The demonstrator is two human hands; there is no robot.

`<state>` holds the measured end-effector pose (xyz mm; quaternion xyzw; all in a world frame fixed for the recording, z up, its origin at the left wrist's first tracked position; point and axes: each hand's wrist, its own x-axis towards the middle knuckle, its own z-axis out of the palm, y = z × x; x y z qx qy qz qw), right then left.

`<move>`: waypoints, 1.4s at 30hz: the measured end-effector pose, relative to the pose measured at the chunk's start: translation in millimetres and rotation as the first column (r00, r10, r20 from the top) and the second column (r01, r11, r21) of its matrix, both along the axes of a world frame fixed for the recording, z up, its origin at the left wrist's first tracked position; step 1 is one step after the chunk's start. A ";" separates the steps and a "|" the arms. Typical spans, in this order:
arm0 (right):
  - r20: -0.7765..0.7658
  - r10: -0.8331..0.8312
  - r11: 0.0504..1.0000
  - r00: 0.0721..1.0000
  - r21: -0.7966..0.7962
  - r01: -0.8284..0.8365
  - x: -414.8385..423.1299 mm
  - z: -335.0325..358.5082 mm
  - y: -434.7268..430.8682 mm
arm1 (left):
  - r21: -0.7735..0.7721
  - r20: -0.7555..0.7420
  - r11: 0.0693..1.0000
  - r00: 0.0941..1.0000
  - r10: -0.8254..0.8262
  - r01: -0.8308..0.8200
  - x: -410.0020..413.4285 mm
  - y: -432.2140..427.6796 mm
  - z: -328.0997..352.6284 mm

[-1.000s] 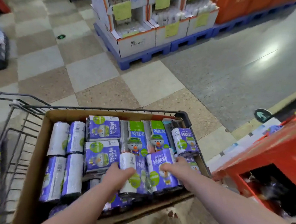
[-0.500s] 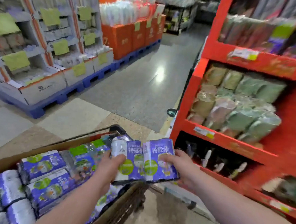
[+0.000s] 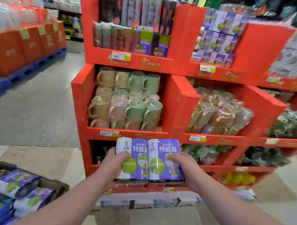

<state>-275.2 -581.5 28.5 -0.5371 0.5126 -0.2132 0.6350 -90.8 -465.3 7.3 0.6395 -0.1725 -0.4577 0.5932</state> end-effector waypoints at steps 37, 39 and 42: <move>0.160 -0.286 0.883 0.945 -0.339 0.325 -247.1 139.7 -410.4 | -0.285 0.178 0.897 0.938 -0.296 0.337 -216.2 -503.1 115.2; 0.138 -0.284 0.863 0.949 -0.394 0.316 -233.1 151.1 -437.6 | -0.305 0.181 0.889 0.937 -0.299 0.342 -200.7 -528.0 125.4; 0.101 -0.293 0.837 0.951 -0.454 0.306 -210.7 160.5 -477.2 | -0.317 0.198 0.890 0.940 -0.276 0.328 -176.1 -563.0 136.4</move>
